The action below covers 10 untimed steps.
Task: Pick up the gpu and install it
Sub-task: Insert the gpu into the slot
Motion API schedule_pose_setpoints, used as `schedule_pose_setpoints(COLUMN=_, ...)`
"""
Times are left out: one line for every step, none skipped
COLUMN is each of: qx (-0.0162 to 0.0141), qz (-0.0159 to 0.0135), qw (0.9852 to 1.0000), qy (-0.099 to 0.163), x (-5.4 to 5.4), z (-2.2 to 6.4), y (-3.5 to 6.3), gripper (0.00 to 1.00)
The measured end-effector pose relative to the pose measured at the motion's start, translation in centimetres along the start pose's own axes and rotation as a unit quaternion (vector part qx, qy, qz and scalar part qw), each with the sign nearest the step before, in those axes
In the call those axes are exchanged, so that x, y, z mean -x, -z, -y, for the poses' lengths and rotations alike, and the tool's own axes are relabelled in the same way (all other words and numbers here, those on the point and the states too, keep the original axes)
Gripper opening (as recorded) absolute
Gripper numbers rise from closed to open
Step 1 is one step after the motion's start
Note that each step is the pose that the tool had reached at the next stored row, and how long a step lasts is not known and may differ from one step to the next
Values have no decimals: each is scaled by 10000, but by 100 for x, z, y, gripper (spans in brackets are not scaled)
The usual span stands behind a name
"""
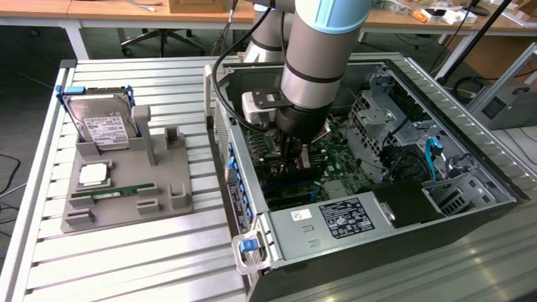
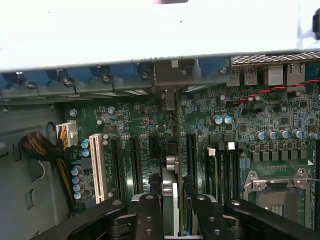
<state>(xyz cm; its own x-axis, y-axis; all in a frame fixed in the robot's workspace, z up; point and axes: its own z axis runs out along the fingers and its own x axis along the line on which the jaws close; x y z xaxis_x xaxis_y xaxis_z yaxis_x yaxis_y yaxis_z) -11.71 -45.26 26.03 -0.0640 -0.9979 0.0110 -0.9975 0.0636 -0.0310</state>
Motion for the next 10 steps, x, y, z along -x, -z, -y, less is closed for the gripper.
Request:
schedule_pose_setpoints(qx=0, qz=0, qw=10000, qy=0, x=0, z=0, y=0, gripper=27)
schedule_pose_setpoints(qx=0, qz=0, qw=10000, qy=0, x=0, z=0, y=0, gripper=27)
schedule_pose_setpoints(qx=0, qz=0, qw=10000, qy=0, x=0, z=0, y=0, gripper=27)
schedule_pose_setpoints(qx=-1, qz=0, qw=10000, qy=0, x=0, z=-1, y=0, gripper=27)
schedule_pose_setpoints(qx=-2, qz=0, qw=10000, qy=0, x=0, z=-2, y=0, gripper=27)
schedule_pose_setpoints(qx=-2, qz=0, qw=10000, qy=-1, x=0, z=-3, y=0, gripper=27)
schedule_pose_setpoints(qx=-3, qz=-1, qw=10000, qy=-1, x=0, z=-4, y=1, gripper=27)
schedule_pose_setpoints(qx=-4, qz=-1, qw=10000, qy=-1, x=0, z=-5, y=1, gripper=27)
schedule_pose_setpoints(qx=-4, qz=-1, qw=10000, qy=-1, x=0, z=-6, y=2, gripper=27)
schedule_pose_setpoints(qx=-5, qz=-1, qw=10000, qy=-1, x=0, z=-5, y=1, gripper=27)
